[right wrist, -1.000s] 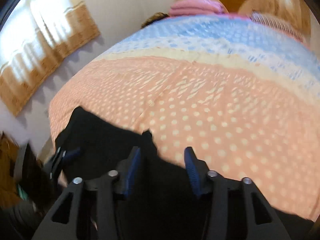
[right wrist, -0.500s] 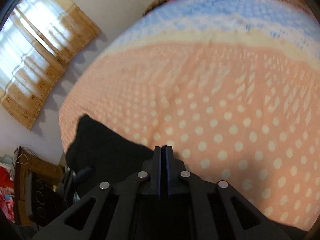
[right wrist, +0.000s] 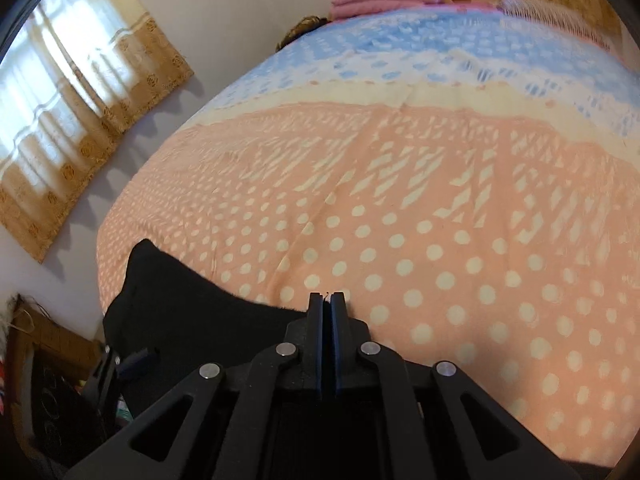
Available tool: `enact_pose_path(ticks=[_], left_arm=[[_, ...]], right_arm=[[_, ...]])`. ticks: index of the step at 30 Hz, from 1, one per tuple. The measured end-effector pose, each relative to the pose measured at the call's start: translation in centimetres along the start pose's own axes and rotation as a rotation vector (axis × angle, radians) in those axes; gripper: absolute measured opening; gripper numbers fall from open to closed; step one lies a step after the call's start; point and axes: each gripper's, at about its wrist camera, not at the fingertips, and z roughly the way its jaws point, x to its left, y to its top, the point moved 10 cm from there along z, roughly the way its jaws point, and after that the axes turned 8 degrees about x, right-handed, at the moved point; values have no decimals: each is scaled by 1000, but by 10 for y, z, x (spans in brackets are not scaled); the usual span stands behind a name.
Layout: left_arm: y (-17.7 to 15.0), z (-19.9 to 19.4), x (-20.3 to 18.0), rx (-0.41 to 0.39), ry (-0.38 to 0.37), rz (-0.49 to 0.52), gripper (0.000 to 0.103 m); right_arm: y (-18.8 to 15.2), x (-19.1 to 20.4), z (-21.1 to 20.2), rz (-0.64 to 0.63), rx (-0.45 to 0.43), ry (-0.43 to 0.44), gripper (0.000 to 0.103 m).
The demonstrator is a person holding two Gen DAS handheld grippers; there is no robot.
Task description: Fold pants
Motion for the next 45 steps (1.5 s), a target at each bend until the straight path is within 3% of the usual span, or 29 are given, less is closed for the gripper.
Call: enact_pose_path(ticks=[1, 3, 4, 5, 11, 18, 28, 32, 39, 45], left_arm=[[5, 2, 1, 3, 0, -4, 103], [7, 1, 3, 6, -6, -14, 103], [8, 0, 4, 5, -8, -21, 103], [9, 0, 5, 5, -11, -28, 103], [14, 1, 9, 7, 0, -50, 103], [13, 8, 6, 44, 35, -23, 103], [5, 6, 5, 65, 41, -5, 103], [1, 3, 3, 68, 46, 0, 103], [20, -13, -12, 26, 61, 33, 103], [18, 3, -30, 67, 35, 53, 103]], right_arm=[[-3, -2, -8, -14, -10, -35, 7], [-12, -4, -23, -41, -27, -95, 25], [-18, -7, -32, -50, -39, -125, 47], [-26, -11, -43, -58, -57, -169, 56], [-69, -19, -70, -132, -62, -327, 56], [-111, -24, -71, -156, -48, -408, 56], [-138, -25, -79, -156, -78, -425, 61], [-143, -31, -81, -156, -85, -429, 71], [-153, -49, -107, -131, -93, -460, 71], [-169, -77, -115, -68, -83, -460, 71]])
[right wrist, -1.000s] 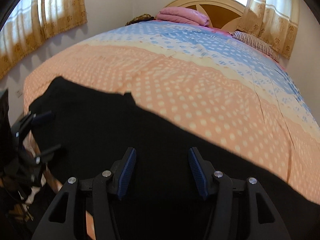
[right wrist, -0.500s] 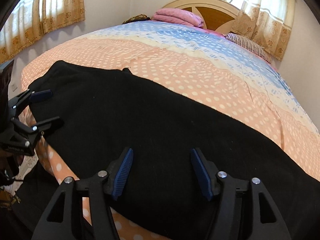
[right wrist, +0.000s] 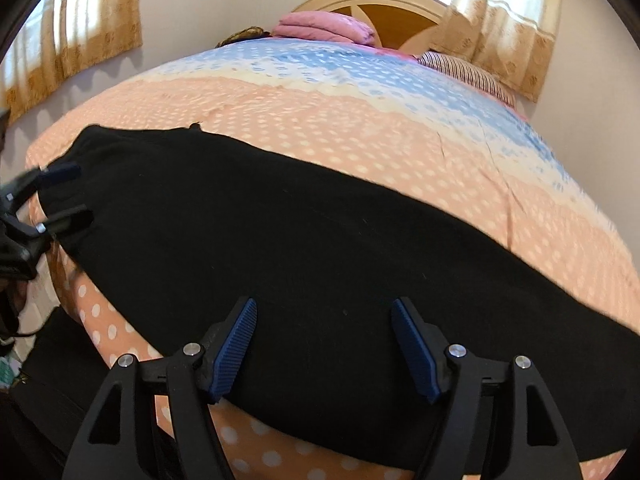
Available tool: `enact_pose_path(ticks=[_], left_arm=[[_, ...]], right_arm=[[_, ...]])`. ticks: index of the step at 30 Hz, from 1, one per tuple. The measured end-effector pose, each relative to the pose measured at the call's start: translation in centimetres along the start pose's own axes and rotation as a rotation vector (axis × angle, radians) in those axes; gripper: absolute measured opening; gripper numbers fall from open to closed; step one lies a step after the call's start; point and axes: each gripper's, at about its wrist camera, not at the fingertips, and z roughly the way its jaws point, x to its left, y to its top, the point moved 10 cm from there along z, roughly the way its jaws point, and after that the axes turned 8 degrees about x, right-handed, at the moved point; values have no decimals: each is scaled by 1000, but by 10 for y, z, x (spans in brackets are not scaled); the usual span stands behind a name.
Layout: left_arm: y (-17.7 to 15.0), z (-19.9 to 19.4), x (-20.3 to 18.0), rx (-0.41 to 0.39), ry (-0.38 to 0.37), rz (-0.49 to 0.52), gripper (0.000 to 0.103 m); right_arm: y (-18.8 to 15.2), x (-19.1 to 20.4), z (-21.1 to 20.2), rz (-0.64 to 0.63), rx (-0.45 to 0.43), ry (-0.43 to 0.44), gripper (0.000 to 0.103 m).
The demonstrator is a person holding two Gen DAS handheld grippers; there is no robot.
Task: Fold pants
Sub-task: 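Smooth the folded pants flat with both tools open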
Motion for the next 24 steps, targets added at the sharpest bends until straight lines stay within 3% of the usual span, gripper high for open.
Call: enact_pose_path(ticks=[3, 6, 12, 15, 19, 24], left_arm=[[-12, 13, -3, 51, 5, 16, 103], [-14, 13, 1, 46, -27, -24, 103], [-18, 5, 0, 50, -15, -7, 103], [-20, 6, -1, 51, -17, 1, 103], [-22, 6, 1, 48, -38, -1, 103], [-22, 4, 1, 52, -40, 17, 103]], right_arm=[[-5, -4, 0, 14, -11, 12, 73], [-7, -3, 0, 8, -24, 14, 74], [-6, -23, -19, 43, -59, 23, 74], [-9, -73, -45, 115, -110, -25, 74], [-31, -169, -73, 292, -122, -114, 74], [-88, -304, -108, 580, -150, -290, 74]])
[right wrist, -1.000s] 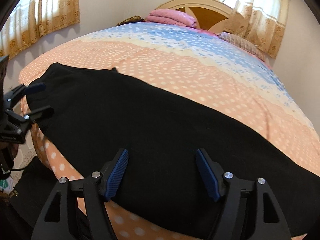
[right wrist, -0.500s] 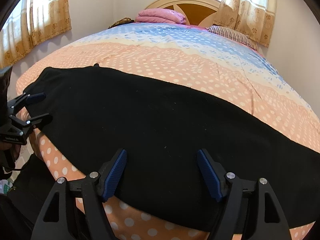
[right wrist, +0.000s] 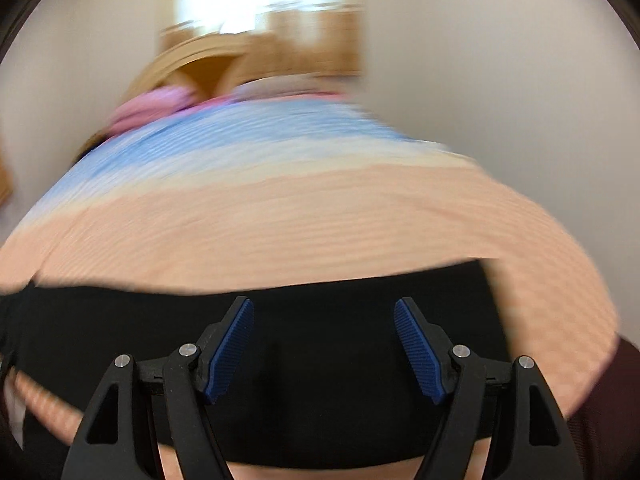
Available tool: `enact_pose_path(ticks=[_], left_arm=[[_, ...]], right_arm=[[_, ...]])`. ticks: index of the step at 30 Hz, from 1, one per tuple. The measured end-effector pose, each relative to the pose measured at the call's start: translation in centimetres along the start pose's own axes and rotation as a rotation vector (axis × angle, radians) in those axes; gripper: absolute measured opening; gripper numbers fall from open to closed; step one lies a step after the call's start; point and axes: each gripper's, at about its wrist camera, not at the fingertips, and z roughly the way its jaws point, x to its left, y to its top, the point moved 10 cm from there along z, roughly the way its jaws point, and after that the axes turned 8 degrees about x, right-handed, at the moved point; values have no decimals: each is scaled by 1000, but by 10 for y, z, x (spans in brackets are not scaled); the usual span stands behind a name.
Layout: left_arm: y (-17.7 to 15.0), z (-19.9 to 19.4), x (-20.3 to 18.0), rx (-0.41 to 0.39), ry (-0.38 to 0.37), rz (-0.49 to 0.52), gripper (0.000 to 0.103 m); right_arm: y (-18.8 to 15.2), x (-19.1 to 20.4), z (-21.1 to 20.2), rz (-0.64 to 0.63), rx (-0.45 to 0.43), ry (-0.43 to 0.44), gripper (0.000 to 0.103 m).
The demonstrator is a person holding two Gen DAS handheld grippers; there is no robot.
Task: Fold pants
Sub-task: 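Smooth the folded pants flat with both tools open, then lower the right tool onto the pants end and close on it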
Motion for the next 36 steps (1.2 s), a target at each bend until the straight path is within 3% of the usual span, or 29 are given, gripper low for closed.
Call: enact_pose_path(ticks=[3, 5, 7, 8, 12, 18, 21, 24, 30, 33, 36], left_arm=[[-1, 0, 2, -5, -3, 10, 103], [-1, 0, 3, -14, -6, 15, 103], [-1, 0, 4, -22, -14, 19, 103], [-1, 0, 4, -24, -14, 27, 103], [-2, -1, 5, -30, -22, 44, 103], [-1, -7, 6, -49, -9, 33, 103], [5, -21, 9, -79, 31, 10, 103], [21, -36, 7, -135, 43, 5, 103], [60, -34, -38, -157, -75, 37, 103], [65, -14, -67, -94, -95, 118, 103], [59, 13, -84, -51, -61, 188, 103]], right_arm=[[8, -62, 4, 154, -3, -40, 73], [10, -78, 10, 214, 19, -3, 69], [10, -79, 19, 235, 58, 49, 49], [9, -80, 26, 240, 74, 62, 32], [17, -82, 33, 228, 65, 74, 22], [21, -89, 37, 259, 48, 80, 22], [25, -89, 6, 250, -38, 10, 27], [22, -48, -11, 174, -62, 77, 47], [-22, 83, -11, -113, 41, 256, 47], [-47, 122, -4, -246, 75, 232, 47], [-72, 133, 8, -311, 123, 207, 48]])
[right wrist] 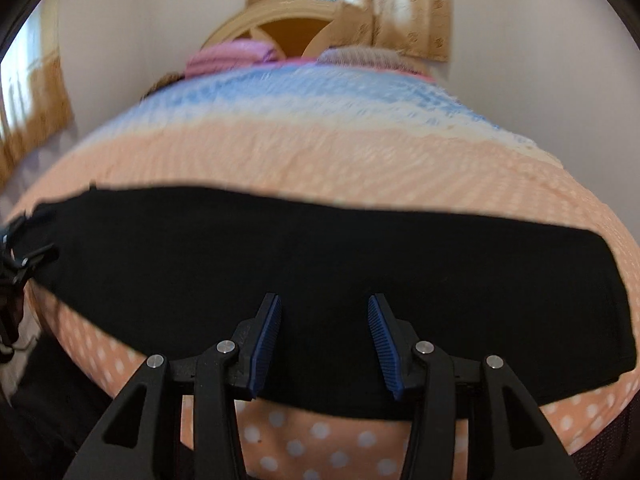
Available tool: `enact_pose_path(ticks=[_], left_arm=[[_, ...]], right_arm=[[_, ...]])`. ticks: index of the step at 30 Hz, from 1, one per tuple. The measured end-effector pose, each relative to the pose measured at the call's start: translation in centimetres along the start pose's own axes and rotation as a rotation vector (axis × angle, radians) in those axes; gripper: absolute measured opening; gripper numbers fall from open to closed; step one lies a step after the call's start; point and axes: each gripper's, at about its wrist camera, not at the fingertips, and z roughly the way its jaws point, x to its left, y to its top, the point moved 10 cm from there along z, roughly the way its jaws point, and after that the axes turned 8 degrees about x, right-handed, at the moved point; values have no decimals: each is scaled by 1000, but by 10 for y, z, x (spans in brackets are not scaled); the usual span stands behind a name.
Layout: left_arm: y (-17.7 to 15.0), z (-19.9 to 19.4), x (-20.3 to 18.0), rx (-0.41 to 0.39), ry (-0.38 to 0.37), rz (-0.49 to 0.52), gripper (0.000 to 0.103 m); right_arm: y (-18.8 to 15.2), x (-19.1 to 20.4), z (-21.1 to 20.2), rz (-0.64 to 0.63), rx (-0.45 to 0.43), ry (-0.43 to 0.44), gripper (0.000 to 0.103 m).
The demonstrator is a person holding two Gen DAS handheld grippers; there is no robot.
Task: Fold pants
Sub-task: 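Lower the right tool onto the pants end and close on it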
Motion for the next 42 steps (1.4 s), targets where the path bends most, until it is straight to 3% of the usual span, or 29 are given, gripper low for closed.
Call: enact_pose_path(ticks=[2, 4, 9, 13, 18, 22, 24, 31, 34, 42], left_arm=[[-10, 13, 1, 44, -16, -18, 103], [-15, 14, 7, 16, -44, -66, 103], [-14, 9, 8, 26, -34, -70, 103], [-13, -1, 14, 11, -24, -100, 103], [-18, 0, 39, 6, 20, -166, 103], [-28, 7, 61, 31, 100, -192, 103], [-31, 6, 68, 27, 82, -231, 103], [-47, -4, 104, 14, 141, -331, 103], [-52, -9, 117, 10, 156, -359, 103], [-54, -10, 124, 4, 164, -391, 103]], right_arm=[[-11, 0, 7, -11, 13, -15, 48], [-15, 3, 3, -52, 3, -35, 48], [-20, -10, -13, 19, -12, 48, 48], [-10, -57, -50, 155, -114, 36, 48], [-18, -119, -79, 288, -163, -47, 48], [-41, -151, -62, 411, -80, 4, 48], [-43, -156, -64, 422, -110, 36, 48], [-39, -200, -97, 516, -204, 21, 48], [-46, -218, -97, 571, -200, 39, 48], [-54, -215, -74, 617, -145, 189, 48]])
